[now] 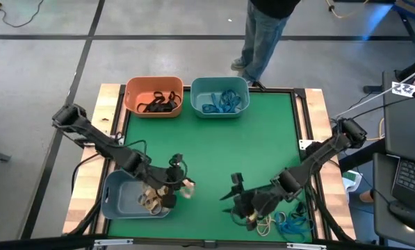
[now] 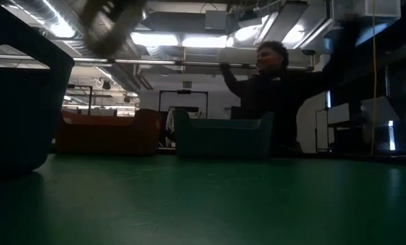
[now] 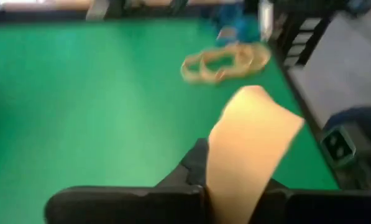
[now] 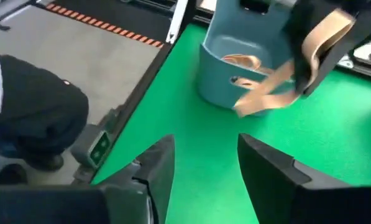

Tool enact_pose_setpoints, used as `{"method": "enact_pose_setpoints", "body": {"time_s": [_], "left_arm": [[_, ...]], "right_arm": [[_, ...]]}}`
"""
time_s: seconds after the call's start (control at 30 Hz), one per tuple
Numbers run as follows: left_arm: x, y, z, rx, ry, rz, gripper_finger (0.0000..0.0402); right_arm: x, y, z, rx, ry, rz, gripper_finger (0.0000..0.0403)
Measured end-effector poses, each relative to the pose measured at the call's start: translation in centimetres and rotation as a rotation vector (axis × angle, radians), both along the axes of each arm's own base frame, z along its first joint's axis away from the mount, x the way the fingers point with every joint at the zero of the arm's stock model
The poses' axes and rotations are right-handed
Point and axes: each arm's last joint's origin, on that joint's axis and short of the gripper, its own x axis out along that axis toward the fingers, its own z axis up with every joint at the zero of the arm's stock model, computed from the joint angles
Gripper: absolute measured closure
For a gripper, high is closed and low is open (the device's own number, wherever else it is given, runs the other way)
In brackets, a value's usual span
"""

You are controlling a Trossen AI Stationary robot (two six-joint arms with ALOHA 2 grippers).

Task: Sort rubber bands into baskets
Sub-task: Put the white rubber band into the blue bin

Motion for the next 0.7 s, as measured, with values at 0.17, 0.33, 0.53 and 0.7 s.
{"method": "enact_pose_setpoints", "body": {"time_s": [0.17, 0.33, 0.53, 0.7], "left_arm": [[-2.0, 0.0, 2.6, -0.025, 0.240, 0.044, 0.0397], [-4.3, -0.3, 4.8, -0.031, 0.372, 0.054, 0.0394], [-7.2, -0.2, 5.3, -0.153, 0.524, 0.166, 0.0393], [-8.2, -0.9, 4.6, -0.163, 0.594, 0.224, 0.0369]], "right_arm": [[-0.4, 0.1, -1.2, 0.027, 0.006, -0.111, 0.0230], [-0.6, -0.2, -2.2, 0.019, 0.027, -0.136, 0.0230], [-0.7, -0.7, -3.3, 0.003, 0.042, -0.172, 0.0230], [-0.8, -0.8, -3.9, -0.003, 0.055, -0.178, 0.0230]]}}
